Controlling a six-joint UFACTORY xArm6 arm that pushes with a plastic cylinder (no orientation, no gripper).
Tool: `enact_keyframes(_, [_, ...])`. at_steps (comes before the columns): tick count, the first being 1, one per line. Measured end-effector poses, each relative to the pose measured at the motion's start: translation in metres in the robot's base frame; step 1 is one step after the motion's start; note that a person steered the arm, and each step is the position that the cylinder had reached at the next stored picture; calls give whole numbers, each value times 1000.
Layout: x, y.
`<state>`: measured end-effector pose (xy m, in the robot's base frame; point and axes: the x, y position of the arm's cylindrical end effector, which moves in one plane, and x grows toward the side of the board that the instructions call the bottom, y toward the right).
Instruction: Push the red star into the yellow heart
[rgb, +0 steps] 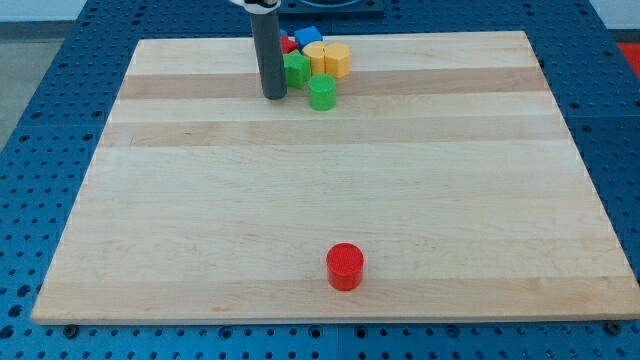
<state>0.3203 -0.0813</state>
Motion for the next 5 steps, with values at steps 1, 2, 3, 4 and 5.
enact_keyframes(1, [-3, -7])
enact_keyframes(2, [-31, -26])
enact_keyframes(3, [-52, -55])
enact_keyframes(4, [-85, -79])
enact_keyframes(5, [-128, -80])
